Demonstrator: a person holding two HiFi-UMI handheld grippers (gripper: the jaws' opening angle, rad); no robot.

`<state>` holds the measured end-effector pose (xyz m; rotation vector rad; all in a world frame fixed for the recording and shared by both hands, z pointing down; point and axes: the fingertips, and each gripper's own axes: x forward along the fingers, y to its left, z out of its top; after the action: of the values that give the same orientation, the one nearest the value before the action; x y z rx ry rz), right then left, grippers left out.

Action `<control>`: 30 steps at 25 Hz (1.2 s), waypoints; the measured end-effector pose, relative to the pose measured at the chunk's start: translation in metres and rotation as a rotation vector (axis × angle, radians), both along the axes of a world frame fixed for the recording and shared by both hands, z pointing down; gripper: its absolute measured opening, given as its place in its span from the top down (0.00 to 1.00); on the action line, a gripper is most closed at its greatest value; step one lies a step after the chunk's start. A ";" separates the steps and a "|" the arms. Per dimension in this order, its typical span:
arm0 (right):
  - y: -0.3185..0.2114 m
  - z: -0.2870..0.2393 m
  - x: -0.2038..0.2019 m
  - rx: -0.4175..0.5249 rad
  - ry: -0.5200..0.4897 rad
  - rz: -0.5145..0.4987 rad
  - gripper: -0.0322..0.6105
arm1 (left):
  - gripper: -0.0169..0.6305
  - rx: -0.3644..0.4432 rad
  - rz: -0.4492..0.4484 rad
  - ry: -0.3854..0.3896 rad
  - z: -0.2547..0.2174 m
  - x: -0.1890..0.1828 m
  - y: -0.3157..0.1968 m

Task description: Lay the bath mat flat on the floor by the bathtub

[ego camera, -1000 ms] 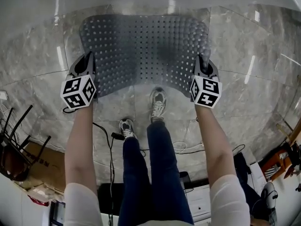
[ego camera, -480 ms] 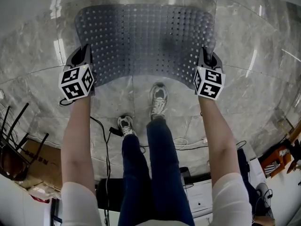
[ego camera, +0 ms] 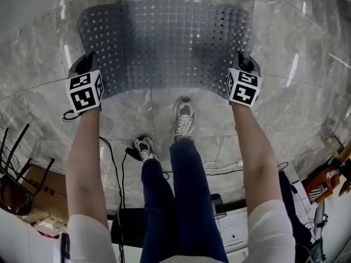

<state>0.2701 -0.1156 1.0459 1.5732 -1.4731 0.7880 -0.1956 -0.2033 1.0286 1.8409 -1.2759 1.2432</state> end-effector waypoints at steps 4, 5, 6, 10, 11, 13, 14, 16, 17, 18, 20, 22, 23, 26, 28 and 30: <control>0.000 0.014 0.007 -0.037 0.040 -0.029 0.89 | 0.91 -0.009 -0.003 -0.013 0.010 -0.004 -0.003; -0.001 0.017 0.006 -0.044 0.056 -0.051 0.89 | 0.91 -0.008 0.000 -0.017 0.012 -0.004 -0.003; -0.001 0.019 0.004 -0.052 0.068 -0.071 0.89 | 0.91 -0.006 0.005 -0.022 0.015 -0.004 -0.002; 0.005 0.033 0.008 -0.081 0.081 -0.052 0.89 | 0.91 -0.012 -0.002 -0.036 0.024 -0.009 -0.001; 0.007 0.036 0.012 -0.088 0.083 -0.044 0.89 | 0.91 -0.016 -0.007 -0.038 0.026 -0.012 -0.001; 0.008 0.043 0.019 -0.106 0.092 -0.039 0.89 | 0.91 -0.024 -0.018 -0.040 0.030 -0.016 -0.003; 0.009 0.046 0.023 -0.114 0.093 -0.031 0.89 | 0.91 -0.026 -0.025 -0.036 0.032 -0.019 -0.004; 0.012 0.053 0.030 -0.133 0.083 0.009 0.89 | 0.91 -0.029 -0.047 -0.017 0.036 -0.023 -0.004; 0.013 0.056 0.032 -0.141 0.077 0.030 0.89 | 0.91 -0.030 -0.061 -0.006 0.038 -0.025 -0.004; 0.013 0.059 0.034 -0.149 0.074 0.044 0.88 | 0.91 -0.029 -0.073 0.003 0.039 -0.028 -0.003; 0.014 0.063 0.036 -0.157 0.067 0.063 0.88 | 0.91 -0.027 -0.088 0.011 0.042 -0.033 -0.003; 0.015 0.065 0.039 -0.159 0.051 0.090 0.87 | 0.91 -0.024 -0.099 0.017 0.045 -0.036 -0.003; 0.016 0.066 0.041 -0.162 0.044 0.104 0.86 | 0.90 -0.023 -0.108 0.022 0.047 -0.037 -0.004; 0.017 0.068 0.046 -0.188 0.024 0.138 0.83 | 0.84 -0.034 -0.157 0.039 0.052 -0.045 -0.004; 0.018 0.067 0.051 -0.205 0.031 0.154 0.78 | 0.61 -0.051 -0.201 0.061 0.055 -0.050 -0.002; 0.019 0.064 0.059 -0.216 0.054 0.172 0.67 | 0.56 -0.068 -0.243 0.072 0.057 -0.055 0.004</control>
<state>0.3295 -0.0961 1.1098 1.5564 -1.1821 0.9621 -0.2507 -0.1994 1.0860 1.6132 -1.3553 1.0665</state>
